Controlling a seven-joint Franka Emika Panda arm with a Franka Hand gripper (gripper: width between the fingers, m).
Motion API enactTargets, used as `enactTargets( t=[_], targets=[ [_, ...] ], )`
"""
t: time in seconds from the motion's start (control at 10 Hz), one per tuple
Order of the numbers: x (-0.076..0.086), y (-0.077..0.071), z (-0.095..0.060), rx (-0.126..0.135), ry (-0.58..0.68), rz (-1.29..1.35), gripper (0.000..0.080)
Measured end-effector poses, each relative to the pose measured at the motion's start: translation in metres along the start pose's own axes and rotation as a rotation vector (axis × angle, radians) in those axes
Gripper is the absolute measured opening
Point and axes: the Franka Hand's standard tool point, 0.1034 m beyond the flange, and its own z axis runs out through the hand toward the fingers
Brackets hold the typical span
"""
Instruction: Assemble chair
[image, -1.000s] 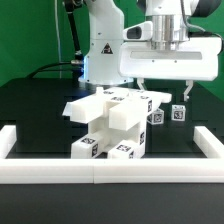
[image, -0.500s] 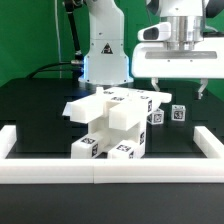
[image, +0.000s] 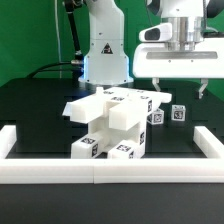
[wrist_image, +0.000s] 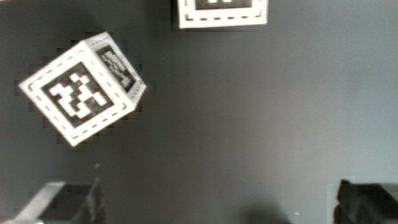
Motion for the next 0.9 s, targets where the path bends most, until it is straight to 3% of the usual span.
enactTargets(
  t=[0.4, 0.9],
  targets=[
    [-0.031, -0.011, 0.006, -0.003, -0.01, -0.058, 0.0649],
    [-0.035, -0.01, 0.011, -0.008, 0.0, -0.065, 0.0649]
  ],
)
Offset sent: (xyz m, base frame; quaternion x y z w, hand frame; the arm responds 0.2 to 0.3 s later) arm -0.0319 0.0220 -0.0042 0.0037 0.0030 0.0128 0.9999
